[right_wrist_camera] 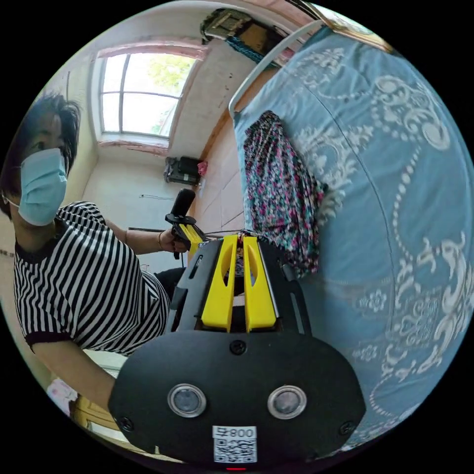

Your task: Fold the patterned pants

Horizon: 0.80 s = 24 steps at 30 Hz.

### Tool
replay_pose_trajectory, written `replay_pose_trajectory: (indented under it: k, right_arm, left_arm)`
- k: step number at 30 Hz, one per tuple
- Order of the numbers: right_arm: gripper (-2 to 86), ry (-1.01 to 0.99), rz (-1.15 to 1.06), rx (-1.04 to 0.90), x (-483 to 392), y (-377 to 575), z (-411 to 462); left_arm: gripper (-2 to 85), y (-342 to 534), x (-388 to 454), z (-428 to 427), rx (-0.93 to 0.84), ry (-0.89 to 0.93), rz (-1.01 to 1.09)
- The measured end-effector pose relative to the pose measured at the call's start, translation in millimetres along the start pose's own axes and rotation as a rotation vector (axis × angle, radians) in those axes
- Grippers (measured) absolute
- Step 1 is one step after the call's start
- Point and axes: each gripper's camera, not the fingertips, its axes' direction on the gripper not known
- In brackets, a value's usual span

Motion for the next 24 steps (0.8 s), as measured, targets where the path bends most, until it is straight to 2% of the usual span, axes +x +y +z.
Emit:
replay_pose_trajectory:
  k: [9,24]
  right_arm:
    - [2.0,-0.026,-0.106,-0.024,9,-157,45]
    - [2.0,0.050,-0.066,-0.141,51,-308,140]
  left_arm:
    - [1.0,-33,13,-158,0.215,-0.125,0.091]
    - [0.9,-84,-4,-311,0.311,-0.299,0.038]
